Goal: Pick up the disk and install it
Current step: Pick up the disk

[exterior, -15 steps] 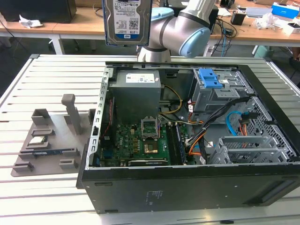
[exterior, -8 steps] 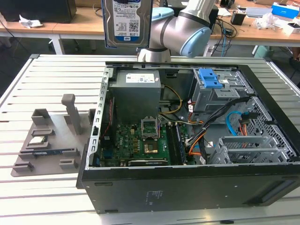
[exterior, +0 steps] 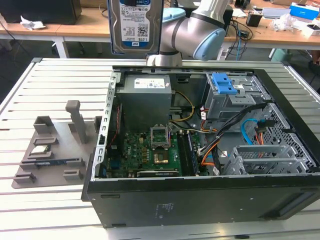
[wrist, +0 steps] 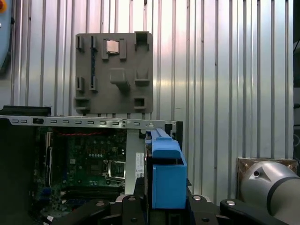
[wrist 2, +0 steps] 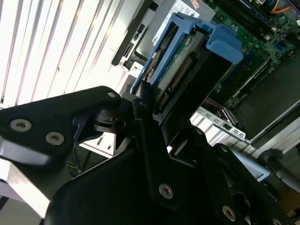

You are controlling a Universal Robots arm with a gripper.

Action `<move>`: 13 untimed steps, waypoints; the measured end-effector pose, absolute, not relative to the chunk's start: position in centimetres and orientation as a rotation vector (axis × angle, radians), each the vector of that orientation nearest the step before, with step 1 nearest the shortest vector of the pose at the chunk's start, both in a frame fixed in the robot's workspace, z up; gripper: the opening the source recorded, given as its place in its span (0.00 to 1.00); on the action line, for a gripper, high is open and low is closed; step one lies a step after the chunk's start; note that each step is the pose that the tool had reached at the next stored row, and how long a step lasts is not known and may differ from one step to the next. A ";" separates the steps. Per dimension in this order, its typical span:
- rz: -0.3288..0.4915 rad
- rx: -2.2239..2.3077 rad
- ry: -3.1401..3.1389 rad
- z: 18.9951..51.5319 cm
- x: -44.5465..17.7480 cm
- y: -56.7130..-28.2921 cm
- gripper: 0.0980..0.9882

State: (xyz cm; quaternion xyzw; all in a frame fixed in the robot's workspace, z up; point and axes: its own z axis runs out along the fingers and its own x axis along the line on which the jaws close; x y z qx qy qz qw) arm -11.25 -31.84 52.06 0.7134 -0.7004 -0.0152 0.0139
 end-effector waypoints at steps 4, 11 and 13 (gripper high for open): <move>-0.047 2.222 -2.181 52.1 -11.3 -32.4 0.30; -0.048 2.222 -2.181 52.1 -11.3 -33.0 0.30; -0.048 2.222 -2.181 52.1 -11.3 -33.1 0.30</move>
